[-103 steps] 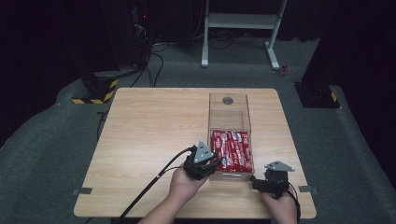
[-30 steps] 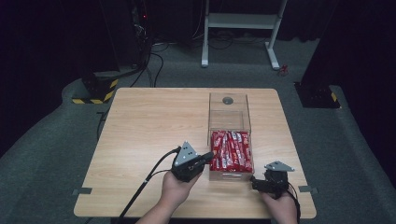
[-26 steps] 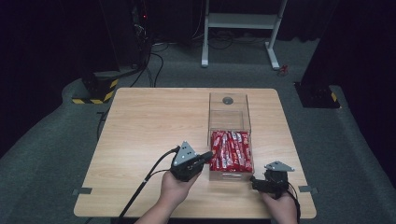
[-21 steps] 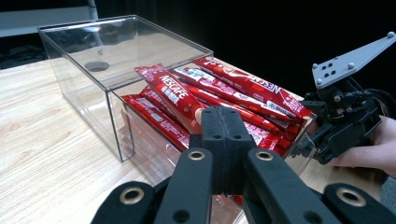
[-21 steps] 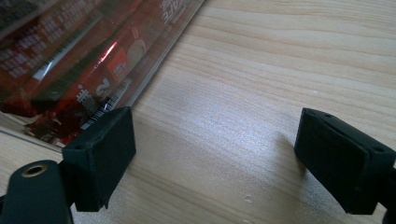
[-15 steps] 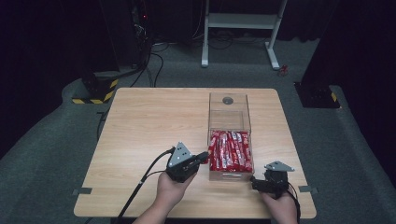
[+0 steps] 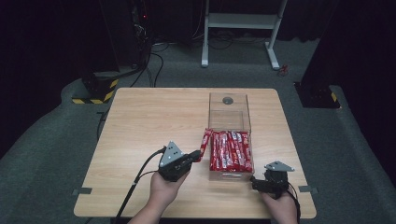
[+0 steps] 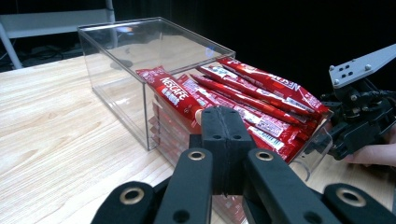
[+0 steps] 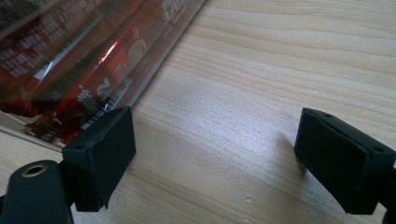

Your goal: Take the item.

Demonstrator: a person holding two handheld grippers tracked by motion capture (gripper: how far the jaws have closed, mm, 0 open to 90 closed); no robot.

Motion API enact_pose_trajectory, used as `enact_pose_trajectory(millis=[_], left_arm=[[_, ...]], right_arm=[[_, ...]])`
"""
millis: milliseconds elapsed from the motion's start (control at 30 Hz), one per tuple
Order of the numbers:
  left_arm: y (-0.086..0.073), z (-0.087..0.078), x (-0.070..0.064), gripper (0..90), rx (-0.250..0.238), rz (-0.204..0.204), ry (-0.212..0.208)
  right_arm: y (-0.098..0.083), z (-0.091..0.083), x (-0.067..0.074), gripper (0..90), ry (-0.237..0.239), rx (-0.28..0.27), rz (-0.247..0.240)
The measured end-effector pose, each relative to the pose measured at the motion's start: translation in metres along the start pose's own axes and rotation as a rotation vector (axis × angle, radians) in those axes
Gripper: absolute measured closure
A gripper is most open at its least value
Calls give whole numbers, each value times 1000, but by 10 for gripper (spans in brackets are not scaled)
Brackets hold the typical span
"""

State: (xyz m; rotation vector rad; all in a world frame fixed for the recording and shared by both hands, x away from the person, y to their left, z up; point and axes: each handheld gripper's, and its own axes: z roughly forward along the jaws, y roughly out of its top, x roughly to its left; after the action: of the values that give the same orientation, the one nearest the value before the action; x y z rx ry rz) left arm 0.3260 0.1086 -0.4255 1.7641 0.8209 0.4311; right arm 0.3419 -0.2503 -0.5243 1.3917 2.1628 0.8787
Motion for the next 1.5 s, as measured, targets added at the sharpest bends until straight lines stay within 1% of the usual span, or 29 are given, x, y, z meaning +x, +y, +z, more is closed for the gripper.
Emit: enact_pose_trajectory(millis=[133,233,400,600,733,1200,1233,1500], left_arm=[[-1,-4,4,900,-2,-4,9],[-2,-6,7,900,-7,-14,15],[-5,-10,12,900,-6,-14,29],[-8,-14,19,900,-3,-25,47],[-11,-17,25,900,0,-32,64],[-14,-32,49,900,10,-32,127],[-14,-33,50,900,8,-39,128],[-17,-39,61,900,10,-45,156]], right_arm=[[0,0,0,123,0,0,1],[0,0,0,123,0,1,0],[0,0,0,123,0,1,-1],[0,0,0,123,0,0,1],[0,0,0,123,0,1,1],[0,0,0,123,0,1,-1],[0,0,0,123,0,0,1],[0,0,0,123,0,1,-1]])
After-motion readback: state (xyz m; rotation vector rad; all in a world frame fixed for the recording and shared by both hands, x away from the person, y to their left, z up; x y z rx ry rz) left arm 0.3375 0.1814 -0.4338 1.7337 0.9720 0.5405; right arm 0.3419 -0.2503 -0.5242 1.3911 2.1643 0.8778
